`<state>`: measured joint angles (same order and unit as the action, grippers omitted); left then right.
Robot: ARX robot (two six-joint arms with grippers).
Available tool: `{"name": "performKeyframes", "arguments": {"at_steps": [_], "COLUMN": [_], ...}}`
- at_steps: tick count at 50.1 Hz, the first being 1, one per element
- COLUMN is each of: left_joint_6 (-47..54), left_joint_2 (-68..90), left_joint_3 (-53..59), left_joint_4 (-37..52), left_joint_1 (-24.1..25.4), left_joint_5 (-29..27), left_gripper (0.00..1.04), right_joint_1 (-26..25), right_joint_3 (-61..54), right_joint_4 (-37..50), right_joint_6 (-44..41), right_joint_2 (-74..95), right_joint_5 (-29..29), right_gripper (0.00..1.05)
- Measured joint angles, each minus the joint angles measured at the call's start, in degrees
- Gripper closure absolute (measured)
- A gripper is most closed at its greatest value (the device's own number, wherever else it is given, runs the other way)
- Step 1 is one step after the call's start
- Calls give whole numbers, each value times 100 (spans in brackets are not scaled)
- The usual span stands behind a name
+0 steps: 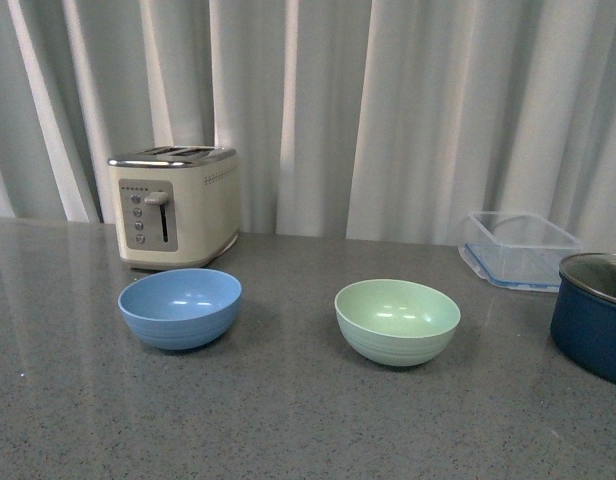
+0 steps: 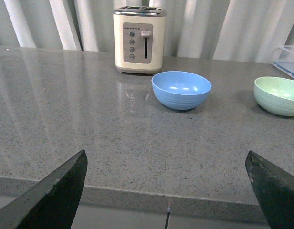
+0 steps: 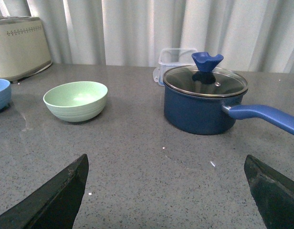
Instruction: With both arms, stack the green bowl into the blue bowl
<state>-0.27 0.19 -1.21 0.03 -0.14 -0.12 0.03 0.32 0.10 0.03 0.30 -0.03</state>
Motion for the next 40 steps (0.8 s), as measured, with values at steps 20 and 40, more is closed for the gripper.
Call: {"name": "performKeyframes", "arguments": {"at_steps": [20, 40], "left_joint_6": [-629, -870], "left_joint_2": [905, 6575], "left_joint_3": [-570, -3926], "left_joint_4": [-1340, -1102], "left_joint_1": [-245, 981], "left_joint_5": [-1209, -153], "left_gripper": [7, 7], "right_joint_1": [0, 0], "right_joint_3": [0, 0], "right_joint_4": [-2, 0], "right_joint_6": [0, -2], "right_joint_2": [2, -7], "right_joint_5": [0, -2], "right_gripper": [10, 10]}}
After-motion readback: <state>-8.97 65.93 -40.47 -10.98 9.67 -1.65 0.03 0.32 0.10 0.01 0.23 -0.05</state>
